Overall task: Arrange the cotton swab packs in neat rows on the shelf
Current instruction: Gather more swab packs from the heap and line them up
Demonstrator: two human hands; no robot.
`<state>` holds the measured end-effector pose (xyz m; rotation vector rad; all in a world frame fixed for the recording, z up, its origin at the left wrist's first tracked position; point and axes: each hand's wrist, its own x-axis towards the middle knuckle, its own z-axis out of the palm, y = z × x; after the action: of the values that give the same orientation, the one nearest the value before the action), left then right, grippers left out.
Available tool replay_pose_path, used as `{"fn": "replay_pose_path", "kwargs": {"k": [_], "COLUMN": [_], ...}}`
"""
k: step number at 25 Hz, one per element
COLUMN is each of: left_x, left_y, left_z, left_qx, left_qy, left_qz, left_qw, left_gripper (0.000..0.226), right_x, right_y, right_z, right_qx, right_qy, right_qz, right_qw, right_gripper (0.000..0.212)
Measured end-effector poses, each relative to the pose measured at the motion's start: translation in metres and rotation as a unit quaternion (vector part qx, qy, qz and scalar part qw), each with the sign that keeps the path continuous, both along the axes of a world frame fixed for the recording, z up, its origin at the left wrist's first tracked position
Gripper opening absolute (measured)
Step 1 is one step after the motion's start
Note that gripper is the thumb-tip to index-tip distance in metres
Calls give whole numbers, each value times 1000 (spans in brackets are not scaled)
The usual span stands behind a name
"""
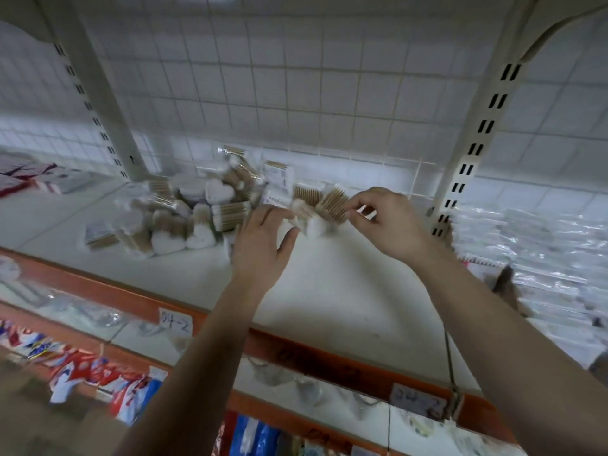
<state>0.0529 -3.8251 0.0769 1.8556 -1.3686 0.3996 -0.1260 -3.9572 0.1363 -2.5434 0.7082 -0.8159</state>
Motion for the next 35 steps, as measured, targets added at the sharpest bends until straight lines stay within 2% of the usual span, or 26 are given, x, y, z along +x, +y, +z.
{"fn": "replay_pose_path", "kwargs": {"k": [3,7,12,16,21,26,30,35], "left_x": [39,82,91,91,95,97,98,98], "left_y": [26,45,50,47,49,50,48,47], "left_z": [-6,-16,-26,-26,-27,-26,-27,-28], "left_qx": [-4,28,-7,-26,-52,-49,-40,-40], "left_qy": [-1,-9,-4,14,45,46,69,70], "left_qz": [61,131,133,139,151,172,180,188], "left_qw": [998,991,991,990,986,983,980,979], "left_gripper": [27,35,29,29,28,28,27,23], "right_x": [39,84,122,139,144,135,134,124], "right_y": [16,33,47,58,62,55,52,49], "right_z": [-9,-19,-37,-51,-68,-73,-75,-71], "right_qx": [0,13,17,2,-1,47,48,127], "right_qy": [6,17,31,7,27,14,14,13], "right_qz": [30,68,108,107,92,92,115,125], "right_qw": [1000,997,994,994,995,995,992,984], "right_gripper": [11,14,14,14,14,6,23,22]}}
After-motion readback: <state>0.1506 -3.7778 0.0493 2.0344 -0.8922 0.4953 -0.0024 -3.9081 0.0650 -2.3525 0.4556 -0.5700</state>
